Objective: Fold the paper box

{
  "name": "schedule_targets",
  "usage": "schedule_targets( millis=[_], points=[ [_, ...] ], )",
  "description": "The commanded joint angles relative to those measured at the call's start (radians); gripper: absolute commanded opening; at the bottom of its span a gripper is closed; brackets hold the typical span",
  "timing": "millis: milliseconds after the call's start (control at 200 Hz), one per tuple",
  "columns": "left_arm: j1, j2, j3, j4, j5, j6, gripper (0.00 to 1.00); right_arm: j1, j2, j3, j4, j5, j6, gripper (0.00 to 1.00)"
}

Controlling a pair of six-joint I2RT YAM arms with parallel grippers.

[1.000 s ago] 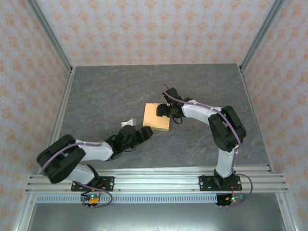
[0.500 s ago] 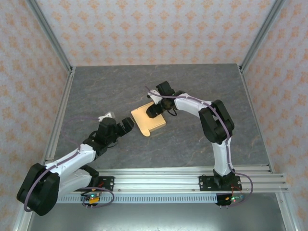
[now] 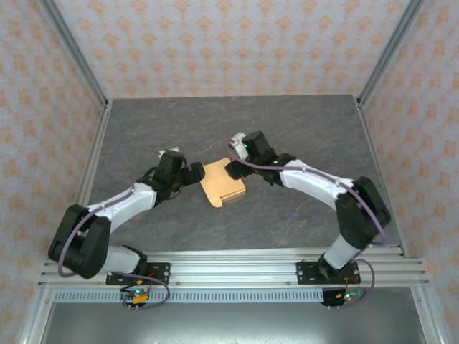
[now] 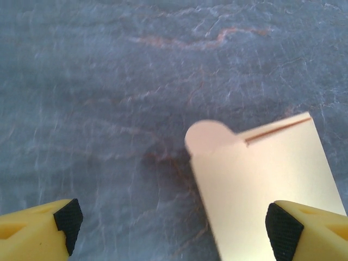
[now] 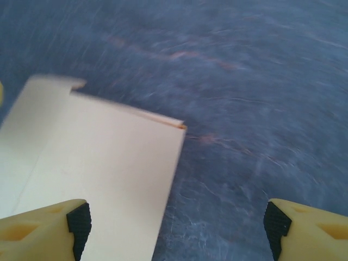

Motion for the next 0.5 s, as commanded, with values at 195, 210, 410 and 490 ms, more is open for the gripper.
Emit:
schedule_targets(
  millis=[195,210,410,490],
  points=[
    [0.011,0.269,0.267,-0.123,0.006,0.236,0.87,0.04,-0.17,-0.223,-0.092,0.031,0.769,0.82],
    [0.011,0.279,0.274,-0.126,0.011,0.239,0.86,0.045,-0.169,-0.228,-0.096,0.022,0.794,0.81],
    [0.011,0.293,0.233,-0.102,0.079,0.21,0.8,0.16,-0.184,-0.29,-0.007,0.006,1.297,0.79],
    [0.011,0.268,0.206,-0.104,0.089,0.192,0.79,0.183,-0.159,-0.316,0.095,-0.01,1.472,0.77]
  ],
)
